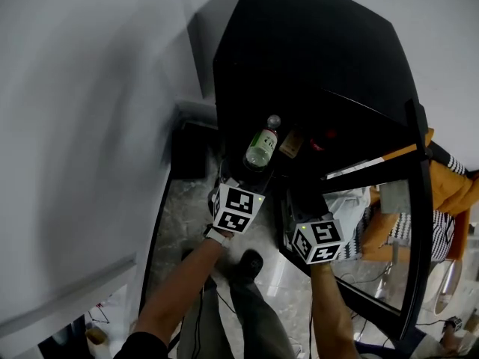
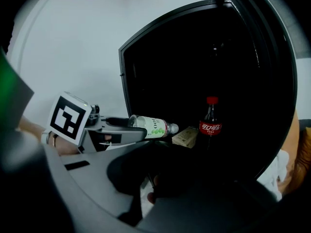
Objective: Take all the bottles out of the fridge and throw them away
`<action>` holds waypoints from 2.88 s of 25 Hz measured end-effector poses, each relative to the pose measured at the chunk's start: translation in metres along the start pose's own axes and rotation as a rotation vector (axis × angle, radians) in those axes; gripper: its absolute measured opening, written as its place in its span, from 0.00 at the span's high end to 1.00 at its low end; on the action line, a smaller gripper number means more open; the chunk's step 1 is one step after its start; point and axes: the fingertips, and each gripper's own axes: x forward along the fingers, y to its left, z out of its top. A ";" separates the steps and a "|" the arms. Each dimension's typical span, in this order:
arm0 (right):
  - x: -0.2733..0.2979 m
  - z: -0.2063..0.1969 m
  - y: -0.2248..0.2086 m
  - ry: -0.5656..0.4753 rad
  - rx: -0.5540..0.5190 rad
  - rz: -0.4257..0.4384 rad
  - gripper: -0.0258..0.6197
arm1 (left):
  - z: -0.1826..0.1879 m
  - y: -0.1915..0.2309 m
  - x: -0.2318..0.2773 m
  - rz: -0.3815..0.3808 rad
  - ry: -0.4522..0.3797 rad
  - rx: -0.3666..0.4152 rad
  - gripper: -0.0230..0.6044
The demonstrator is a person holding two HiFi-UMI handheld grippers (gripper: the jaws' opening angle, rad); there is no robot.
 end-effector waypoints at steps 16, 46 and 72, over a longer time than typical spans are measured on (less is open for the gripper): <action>0.032 0.022 0.074 -0.025 0.037 0.016 0.96 | 0.012 0.025 -0.132 -0.029 -0.117 -0.063 0.45; 0.233 0.003 0.219 0.070 0.073 0.157 0.96 | -0.123 0.252 -0.117 0.142 0.082 -0.059 0.45; 0.159 0.034 0.199 0.093 0.082 0.074 0.96 | -0.063 0.267 -0.163 0.144 -0.018 -0.097 0.78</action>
